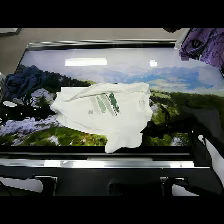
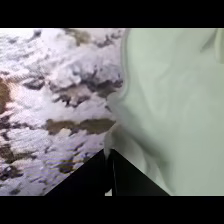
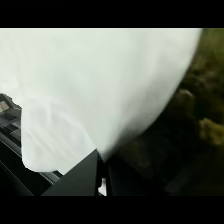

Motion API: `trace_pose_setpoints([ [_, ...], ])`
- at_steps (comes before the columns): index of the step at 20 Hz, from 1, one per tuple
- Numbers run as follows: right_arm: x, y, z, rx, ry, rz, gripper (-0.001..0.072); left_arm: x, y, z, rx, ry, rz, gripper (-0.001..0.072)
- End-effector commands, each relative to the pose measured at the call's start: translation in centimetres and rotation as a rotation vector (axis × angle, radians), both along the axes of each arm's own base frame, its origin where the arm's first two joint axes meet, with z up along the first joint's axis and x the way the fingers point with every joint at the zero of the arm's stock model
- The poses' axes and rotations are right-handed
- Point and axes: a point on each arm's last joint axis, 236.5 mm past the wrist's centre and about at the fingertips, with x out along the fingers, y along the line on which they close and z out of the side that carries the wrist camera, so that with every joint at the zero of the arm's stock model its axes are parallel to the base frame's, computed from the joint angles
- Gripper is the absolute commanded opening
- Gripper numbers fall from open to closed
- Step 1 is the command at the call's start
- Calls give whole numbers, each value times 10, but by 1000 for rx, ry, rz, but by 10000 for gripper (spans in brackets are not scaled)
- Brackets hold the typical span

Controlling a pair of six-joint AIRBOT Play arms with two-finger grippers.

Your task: Fold the clothes and pants, and hang the long-sleeved shirts on hangers.

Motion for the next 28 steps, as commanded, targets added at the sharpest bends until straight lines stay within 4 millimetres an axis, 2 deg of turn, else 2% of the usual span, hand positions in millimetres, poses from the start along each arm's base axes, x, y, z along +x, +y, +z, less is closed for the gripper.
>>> trace_pose_setpoints([
  [1, 32, -6, 43, -25, -143, -51, 26, 26, 0, 46, -14, -101, 11, 12],
  [2, 51, -9, 67, -38, -226, -60, 26, 39, 3, 73, 3, -158, 14, 12],
  [4, 96, -18, 137, -62, -414, -91, 25, 66, 9, 147, 52, -317, 14, 11],
  [6, 131, -26, 215, -96, -596, -110, 26, 87, 13, 241, 115, -512, 23, 11],
  [8, 152, -35, 311, -141, -819, -130, 26, 89, 13, 344, 169, -712, 46, 12],
  [9, 153, -38, 362, -167, -925, -140, 26, 81, 11, 394, 204, -810, 54, 12],
  [11, 133, -42, 451, -221, -1109, -152, 26, 51, 11, 474, 292, -951, 94, 12],
  [13, 92, -44, 519, -286, -1251, -172, 26, 9, 11, 531, 387, -1046, 149, 12],
  [14, 66, -44, 545, -310, -1306, -184, 26, -15, 11, 552, 439, -1083, 176, 12],
  [16, 14, -39, 578, -319, -1390, -210, 26, -59, 12, 574, 523, -1104, 225, 12],
  [18, -28, -39, 594, -322, -1420, -254, 26, -94, 13, 584, 578, -1097, 264, 12],
  [20, -51, -44, 604, -332, -1433, -311, 26, -115, 11, 587, 607, -1089, 283, 12],
  [21, -53, -47, 605, -328, -1425, -338, 26, -119, 10, 586, 603, -1083, 281, 12],
  [23, -42, -51, 599, -309, -1372, -368, 26, -111, 11, 573, 585, -1041, 272, 12],
  [24, -27, -53, 590, -302, -1328, -371, 26, -101, 14, 560, 572, -1005, 265, 12],
  [26, 18, -59, 559, -280, -1190, -379, 27, -71, 16, 517, 538, -895, 215, 12],
  [27, 46, -62, 535, -267, -1103, -378, 27, -51, 14, 488, 523, -832, 167, 12],
  [28, 77, -66, 502, -263, -1006, -371, 27, -29, 10, 452, 505, -755, 117, 12],
])
